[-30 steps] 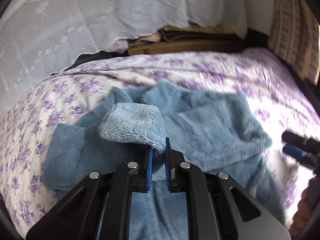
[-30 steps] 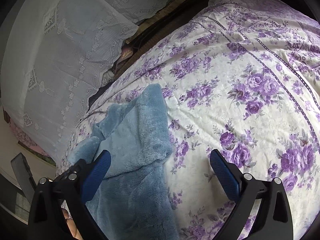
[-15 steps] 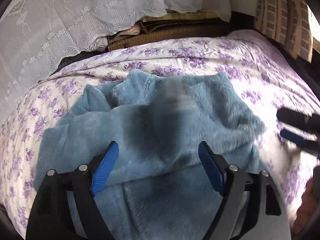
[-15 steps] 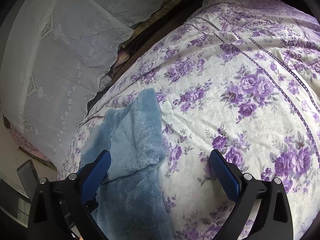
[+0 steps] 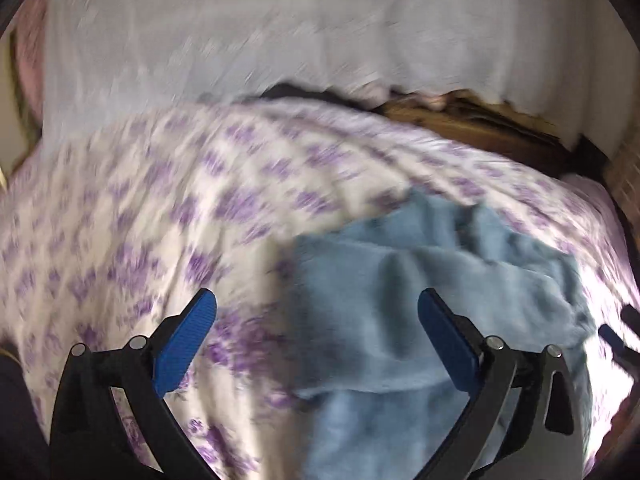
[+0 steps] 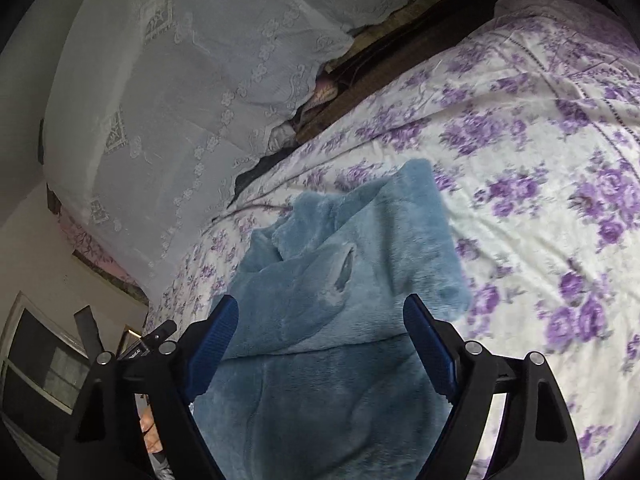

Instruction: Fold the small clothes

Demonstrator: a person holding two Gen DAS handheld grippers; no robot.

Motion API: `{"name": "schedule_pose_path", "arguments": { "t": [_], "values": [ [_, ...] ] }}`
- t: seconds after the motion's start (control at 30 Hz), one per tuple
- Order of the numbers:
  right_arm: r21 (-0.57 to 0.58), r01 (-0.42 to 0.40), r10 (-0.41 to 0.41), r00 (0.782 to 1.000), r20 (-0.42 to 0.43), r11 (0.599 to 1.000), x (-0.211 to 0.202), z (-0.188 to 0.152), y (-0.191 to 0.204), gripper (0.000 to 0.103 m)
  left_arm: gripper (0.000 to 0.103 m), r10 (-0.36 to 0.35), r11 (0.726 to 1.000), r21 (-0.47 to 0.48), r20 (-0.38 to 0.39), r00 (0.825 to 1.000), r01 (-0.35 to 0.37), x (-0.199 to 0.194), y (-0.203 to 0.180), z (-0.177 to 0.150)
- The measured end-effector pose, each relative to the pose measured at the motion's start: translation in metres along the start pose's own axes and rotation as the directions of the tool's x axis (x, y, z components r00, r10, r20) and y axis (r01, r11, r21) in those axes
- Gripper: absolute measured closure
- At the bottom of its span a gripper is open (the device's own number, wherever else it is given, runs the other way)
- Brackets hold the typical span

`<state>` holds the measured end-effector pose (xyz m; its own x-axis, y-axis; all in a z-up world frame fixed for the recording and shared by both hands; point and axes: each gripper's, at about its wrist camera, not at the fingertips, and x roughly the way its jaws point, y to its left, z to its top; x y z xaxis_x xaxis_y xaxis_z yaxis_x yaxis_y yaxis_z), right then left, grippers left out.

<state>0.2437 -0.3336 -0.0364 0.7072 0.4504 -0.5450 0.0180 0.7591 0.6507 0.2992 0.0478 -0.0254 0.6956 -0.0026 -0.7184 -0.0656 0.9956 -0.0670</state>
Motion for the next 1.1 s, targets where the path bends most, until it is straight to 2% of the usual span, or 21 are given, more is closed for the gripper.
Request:
{"name": "schedule_pose_path", "arguments": {
  "t": [0.07,0.13,0.17,0.2,0.27,0.33,0.4,0.47,0.5,0.53,0.57,0.6,0.63,0.67,0.73,0.77,0.87,0.97,1.0,1.03,1.1],
  "values": [
    [-0.034,0.103,-0.105,0.992,-0.072,0.994,0.031,0.004,0.014,0.018,0.005,0.008,1.0,-0.008,-0.031,0.999,-0.009,0.017,0.008,-0.003],
    [-0.041,0.172,-0.176,0.976,-0.126,0.984,0.06,0.006,0.015,0.018,0.005,0.028,0.999,0.043,-0.067,0.997,-0.025,0.036,0.003,-0.011],
    [-0.033,0.191,-0.194,0.971,-0.137,0.981,0.074,0.005,0.015,0.025,0.005,0.053,0.995,0.088,-0.091,0.994,-0.045,0.046,-0.003,-0.015],
    [-0.049,0.207,-0.211,0.969,-0.128,0.977,0.08,0.004,0.019,0.052,0.004,0.118,0.983,0.157,-0.12,0.986,-0.098,0.062,-0.012,-0.02],
    [-0.122,0.219,-0.228,0.971,-0.072,0.968,0.083,0.003,0.034,0.088,0.004,0.167,0.971,0.195,-0.143,0.975,-0.138,0.078,-0.015,-0.03],
    [-0.192,0.235,-0.234,0.972,0.028,0.953,0.073,0.002,0.049,0.088,0.004,0.172,0.971,0.186,-0.126,0.977,-0.147,0.074,-0.014,-0.028],
    [-0.252,0.355,-0.337,0.935,0.113,0.9,0.068,0.003,0.049,0.088,0.004,0.192,0.965,0.203,-0.102,0.976,-0.168,0.069,-0.017,-0.029],
    [-0.272,0.474,-0.468,0.879,0.09,0.837,0.081,0.003,0.026,0.088,0.004,0.217,0.955,0.224,-0.086,0.972,-0.193,0.067,-0.021,-0.032],
    [-0.235,0.45,-0.454,0.89,0.039,0.862,0.083,0.005,0.011,0.088,0.004,0.225,0.952,0.229,-0.077,0.971,-0.203,0.062,-0.023,-0.033],
    [-0.171,0.4,-0.401,0.916,0.03,0.901,0.075,0.009,0.003,0.088,0.004,0.226,0.952,0.226,-0.07,0.972,-0.205,0.057,-0.022,-0.031],
    [-0.126,0.367,-0.363,0.93,0.054,0.922,0.063,0.013,0.003,0.084,0.004,0.221,0.955,0.216,-0.057,0.974,-0.204,0.048,-0.022,-0.03],
    [-0.117,0.352,-0.343,0.935,0.092,0.929,0.051,0.015,0.008,0.079,0.004,0.194,0.963,0.195,-0.028,0.981,-0.185,0.034,-0.021,-0.025],
    [-0.138,0.334,-0.315,0.938,0.144,0.932,0.039,0.016,0.022,0.074,0.004,0.166,0.97,0.181,-0.007,0.986,-0.162,0.023,-0.022,-0.02],
    [-0.173,0.308,-0.284,0.947,0.15,0.936,0.037,0.016,0.036,0.072,0.004,0.13,0.976,0.173,0.01,0.991,-0.13,0.015,-0.024,-0.014],
    [-0.259,0.227,-0.214,0.974,0.078,0.939,0.046,0.012,0.068,0.068,0.004,0.058,0.981,0.186,0.012,0.998,-0.059,0.004,-0.038,0.0],
    [-0.288,0.205,-0.202,0.979,0.04,0.936,0.054,0.01,0.08,0.061,0.004,0.046,0.979,0.2,0.006,0.999,-0.046,0.005,-0.046,0.004],
    [-0.367,0.205,-0.242,0.969,-0.057,0.907,0.099,0.001,0.104,0.057,0.004,0.063,0.962,0.27,-0.038,0.997,-0.051,0.03,-0.078,0.013],
    [-0.361,0.286,-0.34,0.935,-0.096,0.888,0.152,-0.006,0.078,0.055,0.004,0.171,0.955,0.261,-0.107,0.979,-0.139,0.086,-0.078,0.004],
    [-0.368,0.267,-0.316,0.946,-0.077,0.891,0.158,-0.011,0.069,0.055,0.004,0.123,0.973,0.217,-0.169,0.978,-0.085,0.106,-0.067,-0.002],
    [-0.388,0.263,-0.308,0.95,-0.056,0.883,0.156,-0.013,0.07,0.055,0.004,0.036,0.992,0.124,-0.202,0.979,-0.011,0.111,-0.051,0.0],
    [-0.419,0.291,-0.328,0.945,-0.018,0.86,0.146,-0.014,0.081,0.051,0.004,-0.067,0.998,0.0,-0.246,0.967,0.07,0.109,-0.025,0.011]
  ]
}}
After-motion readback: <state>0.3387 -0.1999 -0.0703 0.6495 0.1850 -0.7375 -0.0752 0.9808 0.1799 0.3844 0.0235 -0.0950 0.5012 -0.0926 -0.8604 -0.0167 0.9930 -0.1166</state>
